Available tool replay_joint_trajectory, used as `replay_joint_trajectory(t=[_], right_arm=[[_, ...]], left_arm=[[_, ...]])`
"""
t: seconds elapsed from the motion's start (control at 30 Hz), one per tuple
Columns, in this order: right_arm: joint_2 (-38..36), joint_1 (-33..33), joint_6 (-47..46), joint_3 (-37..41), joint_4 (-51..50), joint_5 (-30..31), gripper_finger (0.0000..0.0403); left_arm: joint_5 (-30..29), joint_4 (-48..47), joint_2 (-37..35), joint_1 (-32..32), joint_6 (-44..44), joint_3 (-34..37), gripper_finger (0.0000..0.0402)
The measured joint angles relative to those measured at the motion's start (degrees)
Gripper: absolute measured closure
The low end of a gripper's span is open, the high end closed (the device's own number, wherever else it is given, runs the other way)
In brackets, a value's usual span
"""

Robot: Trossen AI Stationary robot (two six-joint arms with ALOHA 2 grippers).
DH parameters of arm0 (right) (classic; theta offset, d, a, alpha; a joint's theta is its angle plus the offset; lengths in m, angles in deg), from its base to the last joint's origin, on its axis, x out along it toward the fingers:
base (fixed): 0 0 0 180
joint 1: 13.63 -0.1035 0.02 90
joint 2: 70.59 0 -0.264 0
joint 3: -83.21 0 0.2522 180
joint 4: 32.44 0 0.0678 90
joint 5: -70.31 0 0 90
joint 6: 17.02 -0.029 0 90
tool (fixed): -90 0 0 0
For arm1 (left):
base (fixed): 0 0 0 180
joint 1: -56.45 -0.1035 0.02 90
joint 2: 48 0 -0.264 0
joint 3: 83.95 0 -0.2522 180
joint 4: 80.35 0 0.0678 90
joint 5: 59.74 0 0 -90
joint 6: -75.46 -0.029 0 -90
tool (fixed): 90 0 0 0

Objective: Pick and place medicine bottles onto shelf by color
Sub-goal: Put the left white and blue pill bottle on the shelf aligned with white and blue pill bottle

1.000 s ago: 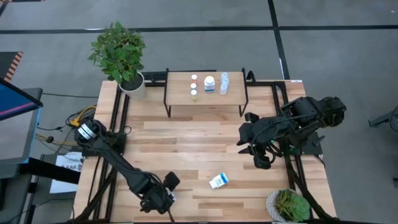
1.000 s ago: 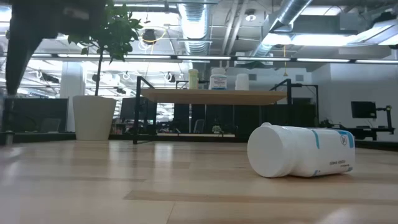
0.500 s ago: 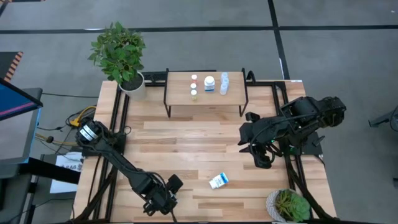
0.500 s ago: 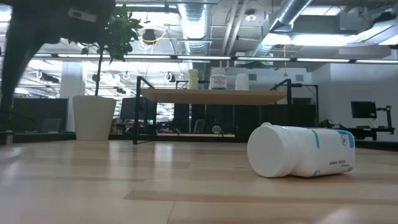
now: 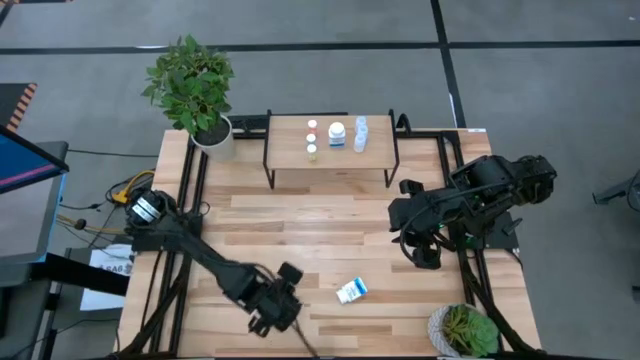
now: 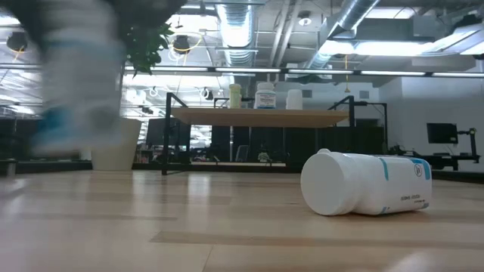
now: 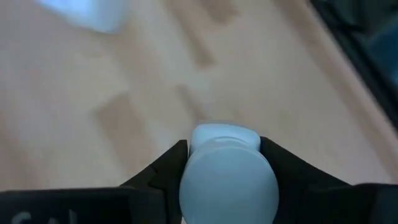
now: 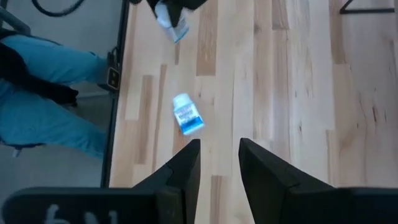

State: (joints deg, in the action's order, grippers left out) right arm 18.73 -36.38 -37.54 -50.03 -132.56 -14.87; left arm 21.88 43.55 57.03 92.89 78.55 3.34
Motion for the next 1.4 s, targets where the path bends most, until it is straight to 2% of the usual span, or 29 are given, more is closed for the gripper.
replay_joint_trajectory(t=[0.13,0.3,0.57,0.77,0.9,1.2,1.33,1.4], right_arm=[[-0.1,0.0,0.0,0.0,-2.9,0.0,0.0271],[-2.1,-0.4,-0.4,0.0,-3.7,0.0,0.0277],[-6.8,-2.6,0.9,0.0,-3.7,1.3,0.0282],[-8.8,-4.4,-0.9,0.0,-3.6,4.5,0.0283],[-9.8,-4.3,0.0,0.0,-3.7,4.5,0.0283],[-10.4,-4.3,0.0,0.0,-3.7,4.5,0.0283],[-10.4,-4.3,0.0,0.0,-3.6,4.4,0.0283],[-10.3,-4.5,0.0,0.0,-3.7,4.3,0.0283]], left_arm=[[-4.1,-10.1,0.0,-6.1,-4.0,-7.9,0.0264],[-3.9,-18.7,0.0,-18.0,-9.0,-18.6,0.0264],[1.8,-16.9,-0.1,-36.7,-17.0,-30.3,0.0264],[5.3,-13.6,-0.1,-46.4,-16.1,-32.7,0.0264],[8.3,-10.8,-0.1,-50.5,-15.9,-32.7,0.0264],[8.7,-7.9,2.5,-54.0,-17.9,-32.9,0.0264],[9.9,-8.6,5.9,-54.4,-18.6,-37.7,0.0264],[10.0,-13.0,7.9,-54.5,-18.6,-41.3,0.0264]])
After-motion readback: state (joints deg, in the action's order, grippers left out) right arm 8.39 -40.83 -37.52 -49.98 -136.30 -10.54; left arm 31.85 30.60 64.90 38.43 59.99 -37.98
